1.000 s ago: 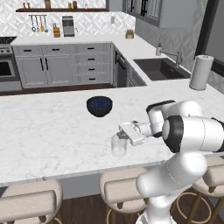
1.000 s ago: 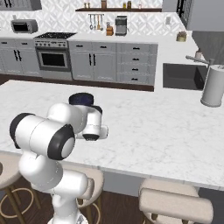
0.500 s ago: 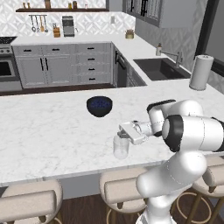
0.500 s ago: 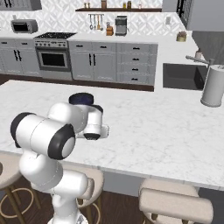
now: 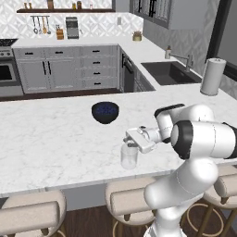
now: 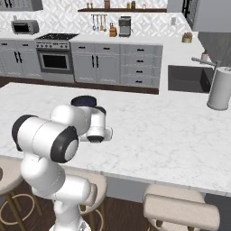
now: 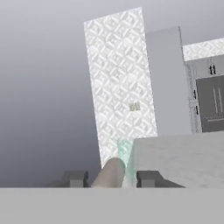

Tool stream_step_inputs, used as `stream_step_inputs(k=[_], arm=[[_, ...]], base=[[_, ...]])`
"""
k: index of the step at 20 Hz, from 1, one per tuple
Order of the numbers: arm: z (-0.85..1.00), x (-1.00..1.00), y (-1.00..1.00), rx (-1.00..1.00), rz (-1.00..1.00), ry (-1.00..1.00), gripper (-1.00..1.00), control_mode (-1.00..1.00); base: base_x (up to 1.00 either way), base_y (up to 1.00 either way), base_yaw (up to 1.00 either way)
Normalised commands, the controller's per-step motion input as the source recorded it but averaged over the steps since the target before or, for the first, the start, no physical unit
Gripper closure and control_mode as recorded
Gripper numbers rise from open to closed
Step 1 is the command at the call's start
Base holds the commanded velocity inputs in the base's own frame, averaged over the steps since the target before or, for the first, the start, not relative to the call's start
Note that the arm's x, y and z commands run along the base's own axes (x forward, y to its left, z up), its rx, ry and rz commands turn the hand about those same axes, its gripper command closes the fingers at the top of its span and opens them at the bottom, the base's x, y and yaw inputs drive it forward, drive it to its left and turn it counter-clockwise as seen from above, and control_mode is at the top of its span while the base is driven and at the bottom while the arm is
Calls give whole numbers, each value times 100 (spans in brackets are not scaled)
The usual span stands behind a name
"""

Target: Take a straw from the drawer in front and place it inside the glass cup on the dining counter.

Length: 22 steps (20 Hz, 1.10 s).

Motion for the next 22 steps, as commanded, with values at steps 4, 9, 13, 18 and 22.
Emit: stream_step_inputs(k=[4, 9, 13, 18, 22], arm=[[1, 0, -8, 0, 8, -19, -100, -100], [33, -3, -9, 0, 3, -22, -100, -100], [56, 0, -11, 0, 0, -22, -100, -100], [67, -17, -13, 0, 0, -27, -100, -100], [80, -36, -4, 0, 0, -18, -100, -100]], base=[[0, 0, 0], [0, 0, 0], [0, 0, 0], [0, 0, 0], [0, 0, 0]])
